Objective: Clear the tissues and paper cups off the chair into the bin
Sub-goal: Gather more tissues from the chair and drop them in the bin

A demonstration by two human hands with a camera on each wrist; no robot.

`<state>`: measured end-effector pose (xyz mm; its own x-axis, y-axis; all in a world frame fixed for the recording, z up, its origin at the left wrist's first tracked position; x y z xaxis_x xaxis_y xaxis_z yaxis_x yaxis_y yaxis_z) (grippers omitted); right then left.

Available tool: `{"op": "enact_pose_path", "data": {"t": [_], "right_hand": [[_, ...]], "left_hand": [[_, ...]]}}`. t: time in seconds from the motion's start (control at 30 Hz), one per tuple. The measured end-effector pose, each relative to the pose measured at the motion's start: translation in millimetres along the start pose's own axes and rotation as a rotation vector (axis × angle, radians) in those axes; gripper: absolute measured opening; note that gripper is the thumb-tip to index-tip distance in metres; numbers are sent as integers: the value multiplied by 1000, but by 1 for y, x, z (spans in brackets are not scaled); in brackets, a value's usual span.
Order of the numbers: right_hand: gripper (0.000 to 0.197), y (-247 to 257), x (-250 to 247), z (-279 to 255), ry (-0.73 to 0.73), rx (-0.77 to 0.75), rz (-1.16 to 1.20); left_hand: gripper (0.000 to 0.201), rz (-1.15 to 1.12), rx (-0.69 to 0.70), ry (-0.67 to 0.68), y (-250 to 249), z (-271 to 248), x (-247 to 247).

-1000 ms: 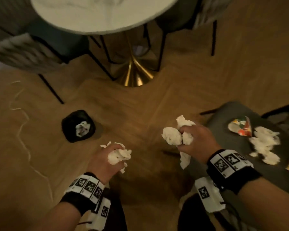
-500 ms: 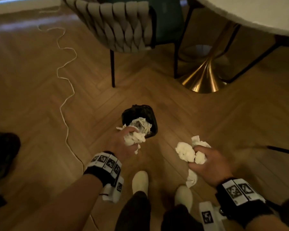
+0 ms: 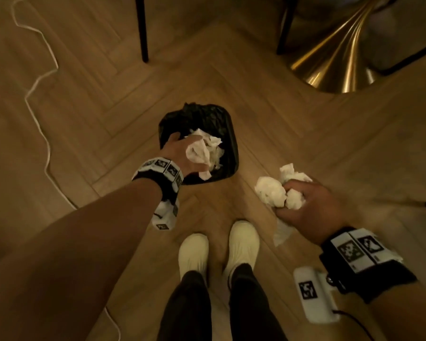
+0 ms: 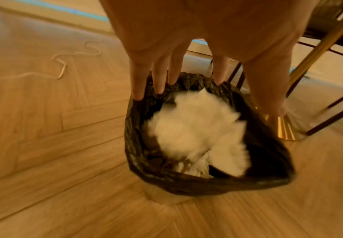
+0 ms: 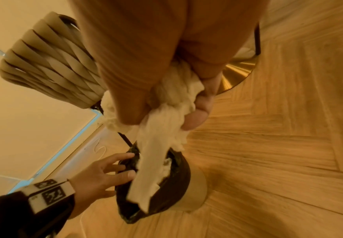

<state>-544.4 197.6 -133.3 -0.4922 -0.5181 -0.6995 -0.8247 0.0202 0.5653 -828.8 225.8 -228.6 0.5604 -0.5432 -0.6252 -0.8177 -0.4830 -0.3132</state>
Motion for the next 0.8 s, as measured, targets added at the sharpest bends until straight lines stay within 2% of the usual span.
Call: {"op": "enact_pose_path", "data": {"t": [0.1,0.17,0.23,0.37,0.47,0.53,0.6,0.67,0.8], "right_hand": [[21,32,-2,23,-24,-62,36],[19,60,3,45,-52,-113,115],[19,79,17,75,-40,-92,199],[43,90,73,139,22,30,172],[70,87,112,163,207,166,129],[77,85,122,165,280,187,168],[70,85,118,154,284,189,199],[54,85,99,131,257,226,218],[25,86,21,45,260,275,179]], "left_hand": [[60,-87,47,-19,3,-34,-8],[40,-195,19,-47,17,-63,-12],[26,-286,-33,-42,35,-87,-11],[22,-250,-94,3,65,-121,-5],[24,-323,-103,7,86,-134,2],[21,-356,-122,-17,97,-138,6],[20,-347,-111,-37,97,-145,4],[19,-318,-92,-34,86,-154,-8],[18,-241,-7,8,37,-189,-55]]}}
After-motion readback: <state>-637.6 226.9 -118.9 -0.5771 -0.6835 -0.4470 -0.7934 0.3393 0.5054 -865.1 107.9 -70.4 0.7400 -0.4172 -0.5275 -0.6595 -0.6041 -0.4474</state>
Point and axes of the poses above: each hand's wrist, its own z-axis towards the middle knuckle, its own x-axis out of the palm, y = z × x, the point moved 2 cm from there along z, towards the middle knuckle, and after that the axes turned 2 degrees about -x, right-handed, at the moved point
